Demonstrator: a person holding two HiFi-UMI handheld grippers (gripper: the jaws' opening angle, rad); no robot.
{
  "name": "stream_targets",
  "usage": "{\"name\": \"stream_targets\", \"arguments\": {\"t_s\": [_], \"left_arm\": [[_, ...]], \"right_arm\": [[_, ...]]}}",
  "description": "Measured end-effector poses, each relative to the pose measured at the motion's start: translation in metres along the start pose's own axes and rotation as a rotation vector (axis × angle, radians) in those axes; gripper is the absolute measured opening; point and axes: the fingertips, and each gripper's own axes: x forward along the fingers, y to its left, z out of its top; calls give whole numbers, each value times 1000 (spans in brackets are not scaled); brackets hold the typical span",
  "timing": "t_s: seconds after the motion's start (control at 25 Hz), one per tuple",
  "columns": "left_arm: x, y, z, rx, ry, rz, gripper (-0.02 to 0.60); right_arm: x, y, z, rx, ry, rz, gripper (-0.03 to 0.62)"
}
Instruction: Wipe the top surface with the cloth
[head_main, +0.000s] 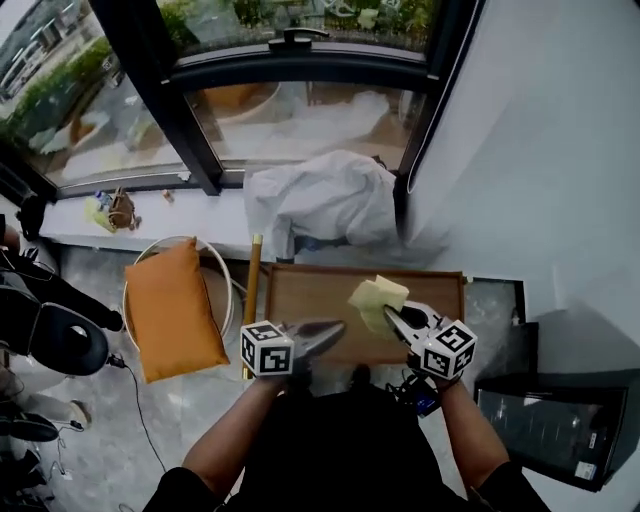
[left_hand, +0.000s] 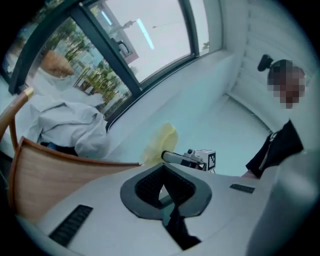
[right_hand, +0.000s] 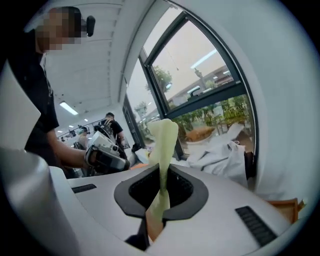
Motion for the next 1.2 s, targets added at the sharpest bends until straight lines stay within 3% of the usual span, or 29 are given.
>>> {"name": "stream_targets", "arguments": {"t_s": [0.28, 0.56, 0.64, 0.76, 0.84, 0.96, 1.12, 1.2], "left_arm": [[-23, -69, 45, 290, -78, -27, 8], [-6, -126, 67, 435, -123, -27, 8], [2, -139, 71, 446, -139, -38, 8], [15, -141, 67, 391, -190, -39, 8], [22, -139, 54, 358, -186, -13, 8], [17, -144, 39, 379, -151, 20, 8], [4, -138, 33, 358, -146, 67, 8], [0, -143, 38, 352, -175, 57, 9]], "right_arm": [[-46, 52, 61, -73, -131, 119, 32], [-123, 78, 132, -154, -316, 205, 32], [-137, 83, 145, -176, -339, 222, 32], [-143, 80, 138, -138, -343, 239, 32], [-138, 75, 124, -83, -334, 256, 32], [-126, 77, 114, -43, -339, 293, 32], [-117, 81, 101, -116, -318, 325, 32], [-115, 84, 97, -130, -309, 330, 32]]}}
